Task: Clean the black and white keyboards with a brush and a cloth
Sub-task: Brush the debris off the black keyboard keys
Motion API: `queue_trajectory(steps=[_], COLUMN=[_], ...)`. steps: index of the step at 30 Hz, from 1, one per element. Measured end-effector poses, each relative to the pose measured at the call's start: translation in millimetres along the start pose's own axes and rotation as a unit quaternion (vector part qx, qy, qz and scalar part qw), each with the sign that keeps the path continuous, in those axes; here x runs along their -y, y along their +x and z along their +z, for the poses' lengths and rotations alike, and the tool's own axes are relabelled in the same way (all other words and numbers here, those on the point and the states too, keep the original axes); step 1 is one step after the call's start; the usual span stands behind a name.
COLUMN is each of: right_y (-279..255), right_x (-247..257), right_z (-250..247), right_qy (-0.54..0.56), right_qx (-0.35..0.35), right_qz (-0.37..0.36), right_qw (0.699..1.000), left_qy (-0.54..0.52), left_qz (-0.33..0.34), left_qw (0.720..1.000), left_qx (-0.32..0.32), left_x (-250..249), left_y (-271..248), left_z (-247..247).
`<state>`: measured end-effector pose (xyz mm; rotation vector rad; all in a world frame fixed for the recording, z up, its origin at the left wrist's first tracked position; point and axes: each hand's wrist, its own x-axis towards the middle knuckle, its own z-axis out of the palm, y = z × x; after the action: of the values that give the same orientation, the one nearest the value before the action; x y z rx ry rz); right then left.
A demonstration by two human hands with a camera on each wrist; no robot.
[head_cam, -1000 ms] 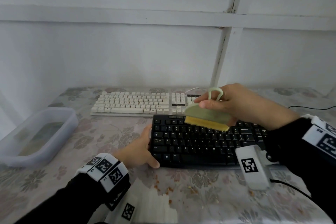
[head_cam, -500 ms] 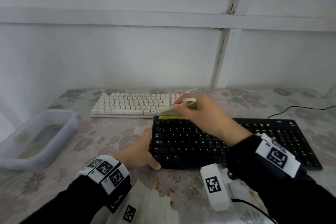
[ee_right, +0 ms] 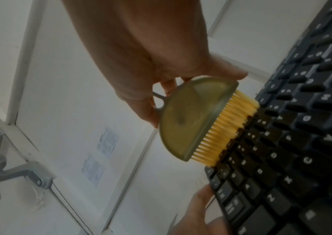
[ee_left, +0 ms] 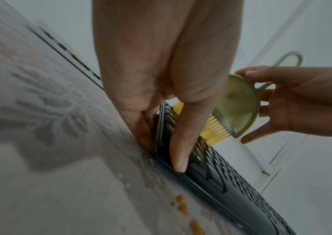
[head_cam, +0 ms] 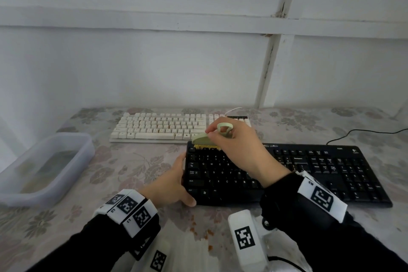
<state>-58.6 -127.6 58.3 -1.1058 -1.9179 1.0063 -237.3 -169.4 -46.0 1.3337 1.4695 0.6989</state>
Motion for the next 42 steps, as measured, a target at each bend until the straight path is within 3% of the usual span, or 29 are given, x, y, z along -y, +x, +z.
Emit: queue_trajectory(steps=[8, 13, 21, 27, 33, 37, 42], right_y=[-2, 1, -7, -5, -6, -4, -16], right_x=[3, 1, -21, -18, 6, -5, -31], right_z=[12, 22, -31, -45, -6, -7, -65], right_qy=[-0.001, -0.024, -0.037, -0.129, 0.007, -0.021, -0.021], right_qx=[-0.034, -0.068, -0.106, -0.17, -0.039, -0.06, -0.1], right_qz=[-0.035, -0.02, 0.018, 0.026, -0.006, 0.005, 0.037], right_qw=[0.999, 0.997, 0.994, 0.977, 0.999, 0.998, 0.994], left_qy=[-0.005, -0.004, 0.023, 0.022, 0.013, 0.004, -0.004], left_qz=[0.008, 0.009, -0.019, -0.025, -0.02, -0.025, -0.029], left_qw=[1.0, 1.0, 0.999, 0.999, 1.0, 1.0, 0.999], left_qx=[-0.002, -0.006, -0.016, -0.015, -0.018, -0.016, -0.016], left_x=[-3, -5, -9, -10, -11, -7, -7], left_y=[-2, -3, -7, -9, -6, -5, -5], left_z=[1, 2, 3, 3, 4, 4, 3])
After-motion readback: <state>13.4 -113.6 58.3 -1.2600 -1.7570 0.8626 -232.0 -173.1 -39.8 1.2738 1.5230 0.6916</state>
